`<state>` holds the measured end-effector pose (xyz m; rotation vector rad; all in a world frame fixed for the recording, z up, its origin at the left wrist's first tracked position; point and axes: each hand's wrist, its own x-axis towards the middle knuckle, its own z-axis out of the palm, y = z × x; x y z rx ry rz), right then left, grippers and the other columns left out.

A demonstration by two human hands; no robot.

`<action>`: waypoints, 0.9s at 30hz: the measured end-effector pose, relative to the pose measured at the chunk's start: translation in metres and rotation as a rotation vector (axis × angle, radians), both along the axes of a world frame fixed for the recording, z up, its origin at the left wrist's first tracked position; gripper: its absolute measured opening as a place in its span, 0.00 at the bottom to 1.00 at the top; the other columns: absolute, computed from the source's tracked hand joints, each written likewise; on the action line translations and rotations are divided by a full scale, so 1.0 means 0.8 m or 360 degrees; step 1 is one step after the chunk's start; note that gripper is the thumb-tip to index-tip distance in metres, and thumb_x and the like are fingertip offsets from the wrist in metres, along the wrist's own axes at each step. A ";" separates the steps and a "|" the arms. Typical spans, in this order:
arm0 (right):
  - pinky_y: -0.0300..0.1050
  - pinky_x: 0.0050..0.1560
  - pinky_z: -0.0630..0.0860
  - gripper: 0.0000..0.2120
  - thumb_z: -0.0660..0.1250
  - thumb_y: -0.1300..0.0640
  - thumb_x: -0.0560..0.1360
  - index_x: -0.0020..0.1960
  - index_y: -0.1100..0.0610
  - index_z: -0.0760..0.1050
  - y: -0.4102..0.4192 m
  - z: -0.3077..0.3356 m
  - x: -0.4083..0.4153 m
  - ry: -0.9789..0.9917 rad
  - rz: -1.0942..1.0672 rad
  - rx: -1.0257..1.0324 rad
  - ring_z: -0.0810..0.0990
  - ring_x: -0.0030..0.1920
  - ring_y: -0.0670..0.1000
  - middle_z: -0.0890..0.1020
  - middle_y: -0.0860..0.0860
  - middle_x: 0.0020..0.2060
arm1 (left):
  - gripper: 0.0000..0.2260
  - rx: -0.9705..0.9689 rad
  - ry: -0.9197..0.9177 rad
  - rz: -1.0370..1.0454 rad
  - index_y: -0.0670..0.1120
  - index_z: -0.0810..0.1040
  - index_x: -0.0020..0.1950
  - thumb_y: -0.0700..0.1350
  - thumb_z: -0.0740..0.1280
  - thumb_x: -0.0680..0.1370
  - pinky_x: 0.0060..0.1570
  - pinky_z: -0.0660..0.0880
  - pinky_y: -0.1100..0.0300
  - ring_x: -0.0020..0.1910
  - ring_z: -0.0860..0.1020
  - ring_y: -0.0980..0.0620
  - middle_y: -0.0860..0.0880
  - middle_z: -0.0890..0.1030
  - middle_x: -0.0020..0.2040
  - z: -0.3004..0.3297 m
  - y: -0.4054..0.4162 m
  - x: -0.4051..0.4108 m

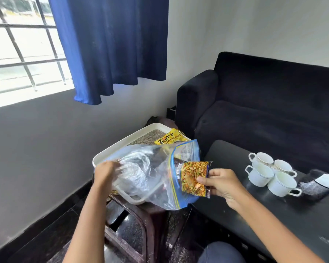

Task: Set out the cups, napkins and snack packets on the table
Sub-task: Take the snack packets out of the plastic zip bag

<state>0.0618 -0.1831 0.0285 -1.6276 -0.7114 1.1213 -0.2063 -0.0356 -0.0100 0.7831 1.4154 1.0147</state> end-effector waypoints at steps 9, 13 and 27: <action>0.38 0.28 0.78 0.04 0.71 0.68 0.69 0.43 0.63 0.79 -0.014 0.029 0.031 0.0122 -0.0132 0.0221 0.84 0.32 0.48 0.85 0.53 0.33 | 0.09 0.0123 0.0059 0.0342 0.45 0.78 0.37 0.34 0.65 0.74 0.30 0.65 0.58 0.29 0.69 0.50 0.45 0.77 0.40 -0.003 -0.008 -0.053; 0.39 0.29 0.79 0.04 0.70 0.68 0.70 0.44 0.63 0.79 -0.001 0.030 0.035 0.0241 -0.0288 0.0300 0.84 0.32 0.47 0.85 0.54 0.35 | 0.07 -0.0017 -0.0036 0.0669 0.46 0.76 0.35 0.35 0.66 0.71 0.31 0.69 0.55 0.31 0.71 0.49 0.48 0.74 0.35 -0.008 -0.010 -0.064; 0.59 0.51 0.80 0.12 0.76 0.67 0.66 0.37 0.61 0.72 0.123 -0.037 -0.042 0.0070 -0.0431 -0.0049 0.79 0.44 0.52 0.80 0.55 0.41 | 0.07 -0.0089 -0.0638 0.0949 0.49 0.80 0.41 0.39 0.66 0.76 0.64 0.72 0.51 0.57 0.78 0.50 0.52 0.81 0.45 -0.018 -0.014 -0.048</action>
